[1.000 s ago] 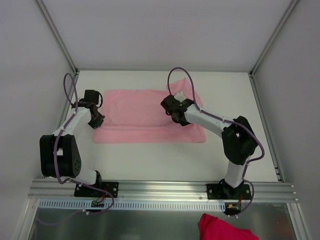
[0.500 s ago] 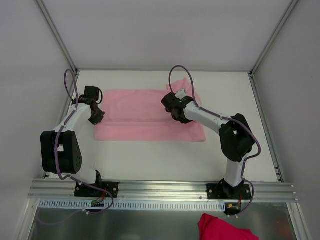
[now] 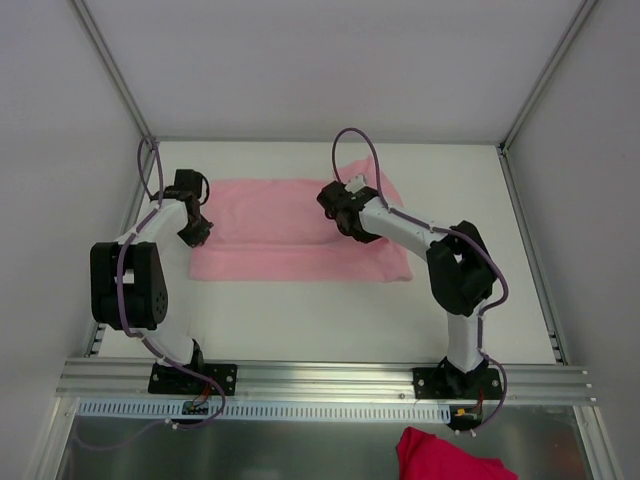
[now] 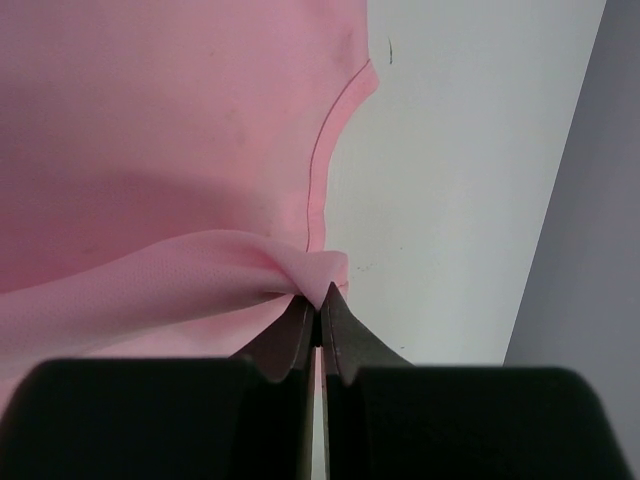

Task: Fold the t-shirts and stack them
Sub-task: Fold the flattened tshirt in 1/3 of the way

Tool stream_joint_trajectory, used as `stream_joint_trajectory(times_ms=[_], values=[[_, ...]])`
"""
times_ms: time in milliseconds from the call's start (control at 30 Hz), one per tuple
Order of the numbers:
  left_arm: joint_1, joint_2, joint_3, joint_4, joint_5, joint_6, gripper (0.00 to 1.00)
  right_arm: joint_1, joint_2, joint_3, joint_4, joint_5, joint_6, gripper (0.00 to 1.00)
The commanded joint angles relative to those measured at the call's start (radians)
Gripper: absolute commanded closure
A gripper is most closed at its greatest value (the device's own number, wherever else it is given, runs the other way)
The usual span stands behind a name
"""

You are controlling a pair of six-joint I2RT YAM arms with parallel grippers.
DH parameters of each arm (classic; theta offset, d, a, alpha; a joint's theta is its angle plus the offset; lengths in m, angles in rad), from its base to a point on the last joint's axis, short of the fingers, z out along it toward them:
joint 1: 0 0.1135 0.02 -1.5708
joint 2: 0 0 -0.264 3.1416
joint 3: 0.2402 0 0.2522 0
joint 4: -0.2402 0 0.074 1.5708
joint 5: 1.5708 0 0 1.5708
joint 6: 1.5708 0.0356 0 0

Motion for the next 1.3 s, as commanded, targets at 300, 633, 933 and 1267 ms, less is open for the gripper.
stream_joint_trajectory(times_ms=[300,633,933,1267], values=[[0.005,0.033,0.046,0.019,0.009,0.05,0.46,-0.006,0.078,0.118,-0.119,0.037,0.004,0.78],[0.004,0.004,0.048,0.048,0.023,0.064,0.01,-0.001,0.072,0.076,-0.141,0.16,0.039,0.0],[0.004,-0.07,0.06,0.083,0.121,0.075,0.01,-0.043,-0.075,0.142,-0.049,0.087,-0.031,0.66],[0.005,0.104,0.356,0.028,0.323,0.07,0.01,-0.207,0.09,0.63,-0.308,-0.088,-0.05,0.36]])
